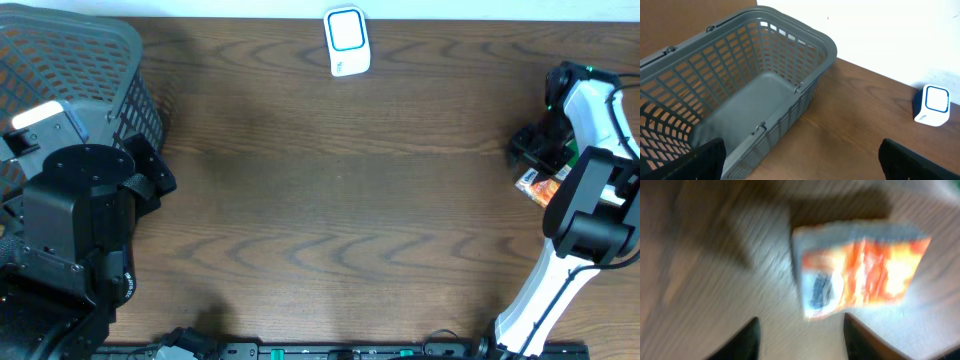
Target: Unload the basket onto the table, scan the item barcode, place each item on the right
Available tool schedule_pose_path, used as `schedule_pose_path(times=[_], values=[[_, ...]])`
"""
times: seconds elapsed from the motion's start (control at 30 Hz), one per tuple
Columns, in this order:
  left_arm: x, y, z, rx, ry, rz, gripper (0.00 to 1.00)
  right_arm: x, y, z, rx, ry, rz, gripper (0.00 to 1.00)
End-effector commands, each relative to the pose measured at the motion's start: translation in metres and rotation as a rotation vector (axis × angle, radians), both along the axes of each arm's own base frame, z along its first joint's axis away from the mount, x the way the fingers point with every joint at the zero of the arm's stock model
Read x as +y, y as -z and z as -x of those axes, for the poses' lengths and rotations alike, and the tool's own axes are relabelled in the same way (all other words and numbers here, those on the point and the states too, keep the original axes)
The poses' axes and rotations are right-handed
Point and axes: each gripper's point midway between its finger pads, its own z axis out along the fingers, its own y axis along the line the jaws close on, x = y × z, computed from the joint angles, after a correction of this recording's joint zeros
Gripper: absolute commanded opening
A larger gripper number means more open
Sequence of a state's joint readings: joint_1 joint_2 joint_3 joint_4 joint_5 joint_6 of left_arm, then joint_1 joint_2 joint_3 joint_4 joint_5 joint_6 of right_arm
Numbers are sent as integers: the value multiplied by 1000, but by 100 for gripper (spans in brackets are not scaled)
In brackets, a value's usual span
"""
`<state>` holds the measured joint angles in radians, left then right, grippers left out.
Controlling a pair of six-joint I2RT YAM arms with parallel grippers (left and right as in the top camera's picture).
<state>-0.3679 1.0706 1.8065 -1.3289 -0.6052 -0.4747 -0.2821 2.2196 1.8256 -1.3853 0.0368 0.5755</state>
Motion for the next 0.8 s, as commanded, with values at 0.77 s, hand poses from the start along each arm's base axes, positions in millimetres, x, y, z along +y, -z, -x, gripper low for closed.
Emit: schedule_pose_path(times=[0.77], values=[[3,1,0,0,-21,-4,98,88,-406,47,-1040,-635,208,99]])
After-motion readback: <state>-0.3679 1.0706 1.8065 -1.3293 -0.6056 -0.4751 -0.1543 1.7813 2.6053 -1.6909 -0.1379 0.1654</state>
